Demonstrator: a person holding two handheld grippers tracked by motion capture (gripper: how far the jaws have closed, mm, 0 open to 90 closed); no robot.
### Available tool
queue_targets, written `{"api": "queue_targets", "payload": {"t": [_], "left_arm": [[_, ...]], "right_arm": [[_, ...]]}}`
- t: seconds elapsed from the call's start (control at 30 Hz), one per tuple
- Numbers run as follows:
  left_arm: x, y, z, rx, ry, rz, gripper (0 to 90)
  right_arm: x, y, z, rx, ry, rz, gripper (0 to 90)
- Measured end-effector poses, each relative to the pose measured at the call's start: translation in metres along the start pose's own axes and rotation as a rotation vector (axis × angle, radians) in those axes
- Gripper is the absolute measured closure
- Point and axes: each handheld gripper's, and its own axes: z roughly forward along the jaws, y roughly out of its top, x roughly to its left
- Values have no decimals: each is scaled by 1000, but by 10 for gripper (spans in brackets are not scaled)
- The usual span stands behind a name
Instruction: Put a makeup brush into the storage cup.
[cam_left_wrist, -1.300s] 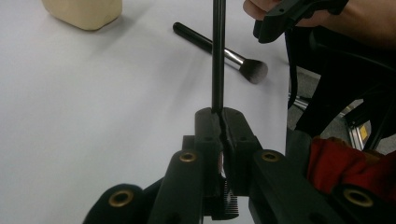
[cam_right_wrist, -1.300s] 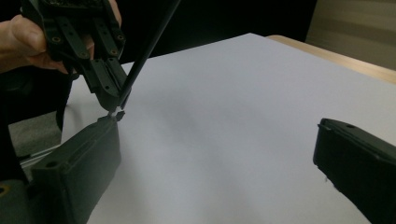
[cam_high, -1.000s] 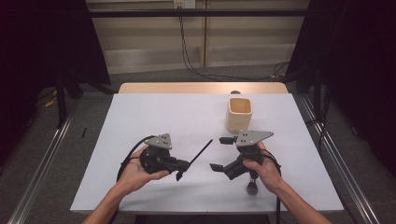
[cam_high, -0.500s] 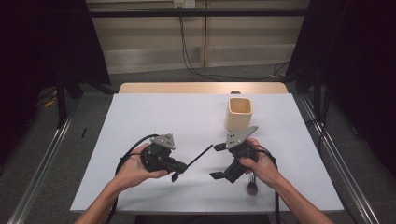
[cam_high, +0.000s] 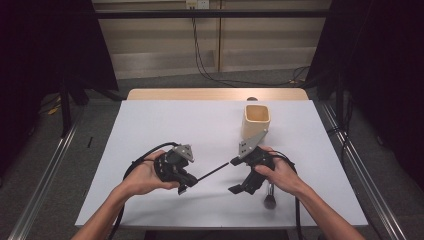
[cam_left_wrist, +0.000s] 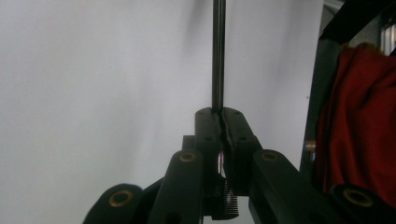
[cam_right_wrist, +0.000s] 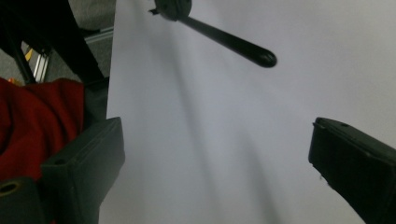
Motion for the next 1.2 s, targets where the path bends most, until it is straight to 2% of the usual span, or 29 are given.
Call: {"api": "queue_targets", "payload": {"t": [0.07,0.3,0.57,0.7,0.73,0.8,0.83,0.87,0.9,0.93,1.0,1.03,1.1,1.2], "left_arm": [[1,2,1,39,2,4,858],[-1,8,5,127,-8,24,858],[-4,17,8,206,-9,36,858],[-4,19,7,222,-15,33,857],[-3,20,7,232,-13,48,857],[-4,20,9,238,-11,47,857],[-5,20,11,233,-14,35,857],[-4,21,12,244,-19,52,857],[-5,21,13,238,-19,37,857],[-4,21,13,251,-19,56,857],[-5,21,16,239,-18,36,857],[-4,22,16,254,-22,51,857],[-4,22,18,250,-25,51,858],[-5,22,20,264,-30,56,857]], "right_arm": [[0,2,2,22,-7,-13,41],[-4,10,7,108,11,-33,54],[-1,15,18,217,8,-61,47],[0,18,21,265,4,-73,42],[0,19,22,276,7,-73,40],[-1,22,23,298,-2,-79,41],[-1,23,23,308,0,-84,63],[-1,24,23,306,4,-92,103],[-2,26,22,306,9,-97,133],[-2,27,22,308,12,-97,145],[-2,29,24,308,18,-111,217],[-2,30,25,307,24,-114,253],[-1,31,28,303,30,-134,325],[-3,33,30,292,59,-138,410]]}}
